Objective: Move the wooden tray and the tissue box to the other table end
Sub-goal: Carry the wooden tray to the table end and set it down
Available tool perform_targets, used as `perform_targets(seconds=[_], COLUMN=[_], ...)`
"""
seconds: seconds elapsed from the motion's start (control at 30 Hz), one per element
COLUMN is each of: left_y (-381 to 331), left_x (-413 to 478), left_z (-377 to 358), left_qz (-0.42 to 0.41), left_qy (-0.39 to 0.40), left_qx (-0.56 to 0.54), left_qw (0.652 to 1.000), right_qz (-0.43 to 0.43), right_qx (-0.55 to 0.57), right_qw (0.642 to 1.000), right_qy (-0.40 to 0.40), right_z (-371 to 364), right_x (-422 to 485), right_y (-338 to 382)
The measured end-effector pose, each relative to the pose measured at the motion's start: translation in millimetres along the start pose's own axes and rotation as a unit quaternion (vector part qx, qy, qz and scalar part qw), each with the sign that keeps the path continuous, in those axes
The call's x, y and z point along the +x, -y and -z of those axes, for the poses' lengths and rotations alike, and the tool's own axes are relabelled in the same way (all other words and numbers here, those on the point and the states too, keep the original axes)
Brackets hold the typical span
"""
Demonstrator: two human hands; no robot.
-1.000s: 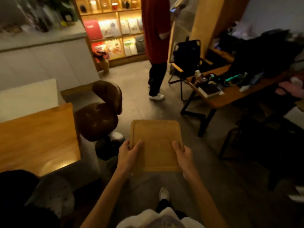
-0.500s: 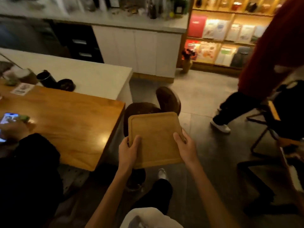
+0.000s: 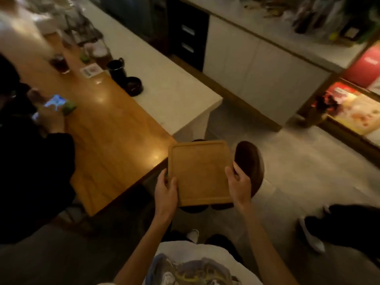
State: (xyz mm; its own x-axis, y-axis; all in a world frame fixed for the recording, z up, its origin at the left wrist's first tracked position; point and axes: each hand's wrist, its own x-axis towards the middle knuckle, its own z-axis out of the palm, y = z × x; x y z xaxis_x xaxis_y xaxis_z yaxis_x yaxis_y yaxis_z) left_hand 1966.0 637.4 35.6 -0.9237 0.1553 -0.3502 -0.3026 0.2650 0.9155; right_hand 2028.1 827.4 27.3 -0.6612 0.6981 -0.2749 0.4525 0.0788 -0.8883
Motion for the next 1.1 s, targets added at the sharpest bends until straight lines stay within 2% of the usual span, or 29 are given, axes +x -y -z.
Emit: perform_targets(seconds=[0.1, 0.2, 0.33, 0.4, 0.5, 0.6, 0.87, 1.1], left_y=[0, 5, 8, 12, 26, 44, 73, 86], left_x=[8, 6, 1, -2, -4, 5, 77, 116], left_z=[-6, -6, -2, 2, 13, 29, 97, 128], left_qz=[0.01, 0.068, 0.108, 0.147, 0.147, 0.151, 0.156, 0.155], left_qy=[-0.07, -0.183, -0.329, -0.366, -0.405, -0.412, -0.377, -0.391], left_qx=[-0.02, -0.024, -0.04, -0.04, -0.048, -0.043, 0.043, 0.078], left_qw=[0.997, 0.98, 0.937, 0.918, 0.901, 0.897, 0.912, 0.904], right_qz=[0.023, 0.036, 0.088, 0.104, 0.116, 0.116, 0.089, 0.132], right_qx=[-0.034, -0.082, -0.133, -0.152, -0.167, -0.191, -0.22, -0.287], right_qw=[0.995, 0.972, 0.918, 0.89, 0.85, 0.841, 0.862, 0.857], right_qy=[0.093, 0.217, 0.364, 0.417, 0.485, 0.493, 0.448, 0.406], right_z=[-14, -33, -68, -83, -103, -123, -203, -262], right_x=[38, 65, 91, 93, 91, 92, 90, 98], right_y=[7, 12, 23, 36, 50, 49, 53, 55])
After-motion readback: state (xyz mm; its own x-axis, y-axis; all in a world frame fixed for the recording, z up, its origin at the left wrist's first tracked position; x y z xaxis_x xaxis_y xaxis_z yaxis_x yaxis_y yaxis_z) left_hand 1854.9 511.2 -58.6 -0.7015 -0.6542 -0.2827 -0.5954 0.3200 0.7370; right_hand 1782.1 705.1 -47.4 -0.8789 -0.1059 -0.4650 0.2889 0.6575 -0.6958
